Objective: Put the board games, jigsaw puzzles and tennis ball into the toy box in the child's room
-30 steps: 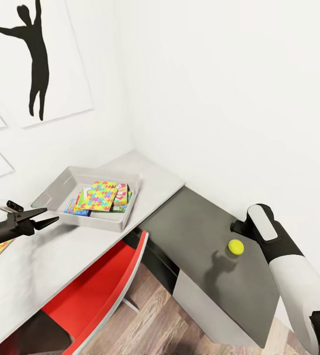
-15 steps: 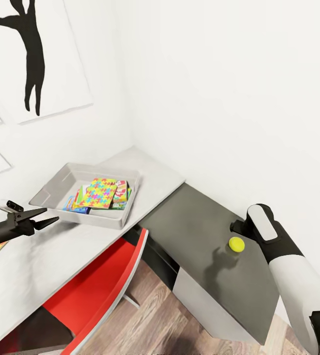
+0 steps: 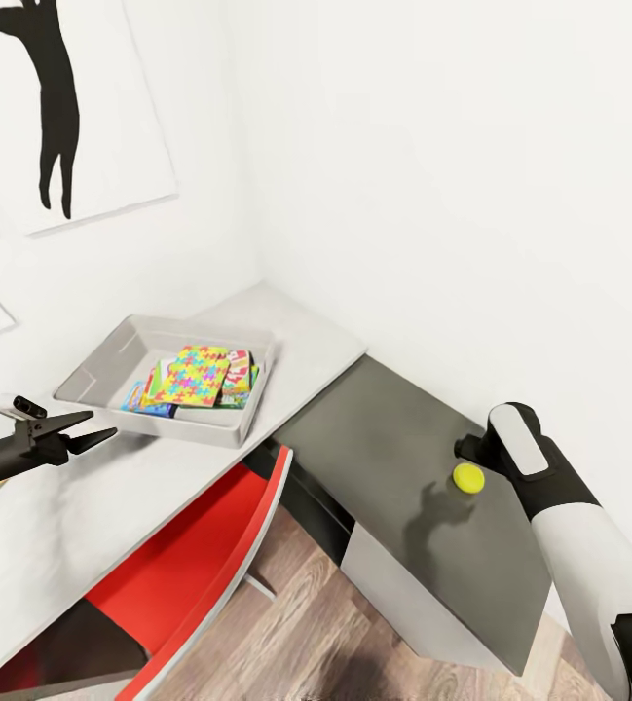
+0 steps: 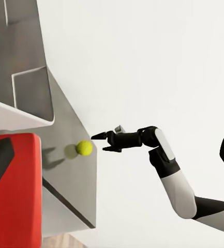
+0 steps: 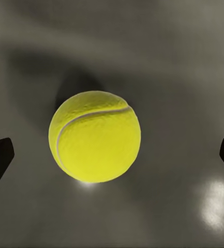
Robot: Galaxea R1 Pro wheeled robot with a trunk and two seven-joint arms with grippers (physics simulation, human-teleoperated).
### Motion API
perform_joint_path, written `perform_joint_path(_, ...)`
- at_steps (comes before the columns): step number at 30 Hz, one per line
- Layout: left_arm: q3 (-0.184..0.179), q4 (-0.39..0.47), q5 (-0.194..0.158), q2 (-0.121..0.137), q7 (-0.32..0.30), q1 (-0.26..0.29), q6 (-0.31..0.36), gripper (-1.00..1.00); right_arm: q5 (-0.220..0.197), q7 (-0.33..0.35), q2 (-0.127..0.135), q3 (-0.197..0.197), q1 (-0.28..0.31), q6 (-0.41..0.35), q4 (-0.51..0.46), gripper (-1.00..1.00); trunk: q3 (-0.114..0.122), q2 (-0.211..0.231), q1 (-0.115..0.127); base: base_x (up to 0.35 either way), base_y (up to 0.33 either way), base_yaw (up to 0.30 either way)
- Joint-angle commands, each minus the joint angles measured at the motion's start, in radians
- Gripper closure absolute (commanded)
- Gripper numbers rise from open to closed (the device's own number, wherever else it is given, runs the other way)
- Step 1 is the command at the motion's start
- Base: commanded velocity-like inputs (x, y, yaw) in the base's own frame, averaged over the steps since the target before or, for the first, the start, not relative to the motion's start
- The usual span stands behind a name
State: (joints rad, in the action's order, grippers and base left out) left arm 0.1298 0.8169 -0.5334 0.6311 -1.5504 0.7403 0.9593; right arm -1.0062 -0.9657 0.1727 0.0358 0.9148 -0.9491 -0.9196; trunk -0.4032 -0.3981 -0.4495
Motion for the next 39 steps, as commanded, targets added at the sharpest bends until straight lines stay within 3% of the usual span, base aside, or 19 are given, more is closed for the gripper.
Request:
perform_joint_path(1,-0.001,0.000,0.000,0.000,-0.003,0.001,0.010,-1.00,-0.009,-0.010,0.002,0.003,0.001,-0.003,-0.001,-1.00,-0.003,-0.002,-0.001,0.000,0.000,0.000)
perform_joint_path(39,-0.001,0.000,0.000,-0.001,-0.002,0.001,0.009,-1.00,-0.009,-0.010,-0.006,-0.002,0.006,-0.003,-0.011,-1.00,-0.066,-0.002,-0.001,0.000,0.000,0.000)
